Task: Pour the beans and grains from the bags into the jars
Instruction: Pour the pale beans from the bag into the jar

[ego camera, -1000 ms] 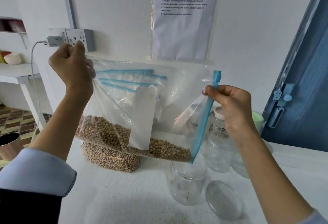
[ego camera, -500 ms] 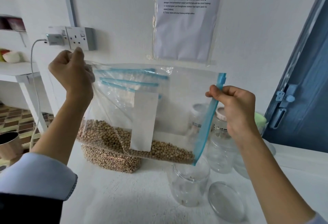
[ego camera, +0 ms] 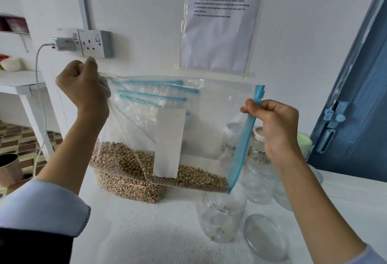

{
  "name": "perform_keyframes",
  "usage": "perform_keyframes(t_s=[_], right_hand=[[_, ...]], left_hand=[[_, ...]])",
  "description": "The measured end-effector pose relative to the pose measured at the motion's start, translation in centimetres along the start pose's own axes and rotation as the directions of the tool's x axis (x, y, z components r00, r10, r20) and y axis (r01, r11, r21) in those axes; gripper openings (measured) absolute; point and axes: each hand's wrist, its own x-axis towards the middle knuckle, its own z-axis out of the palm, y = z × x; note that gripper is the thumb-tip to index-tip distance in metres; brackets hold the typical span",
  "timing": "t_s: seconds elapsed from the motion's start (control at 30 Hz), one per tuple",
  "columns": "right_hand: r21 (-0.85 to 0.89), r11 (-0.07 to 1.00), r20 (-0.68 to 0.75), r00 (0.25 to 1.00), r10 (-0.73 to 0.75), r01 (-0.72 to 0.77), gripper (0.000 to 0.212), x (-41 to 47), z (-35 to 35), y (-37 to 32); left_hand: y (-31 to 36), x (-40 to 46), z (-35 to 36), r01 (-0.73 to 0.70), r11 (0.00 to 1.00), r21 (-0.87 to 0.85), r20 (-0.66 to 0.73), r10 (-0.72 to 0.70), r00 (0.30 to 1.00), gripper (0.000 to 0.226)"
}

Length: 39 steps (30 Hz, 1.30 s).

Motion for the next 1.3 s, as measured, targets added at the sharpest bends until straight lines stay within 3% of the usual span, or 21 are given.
perform_keyframes(t_s=[1.1,1.3], right_hand=[[0.003,1.0,-0.003,1.0,-0.02,0.02,0.015,0.1,-0.1,0.9],[0.01,0.999,-0.09,0.995,-0.041,0.042,0.018,-0.1,0.2,0.9]], left_hand=[[1.0,-0.5,0.2,-0.062,0.995,0.077,0.015,0.061,0.998,0.043],[1.2,-0.6,-0.1,-0.063,0.996,0.069,0.012,0.063,0.998,0.042]])
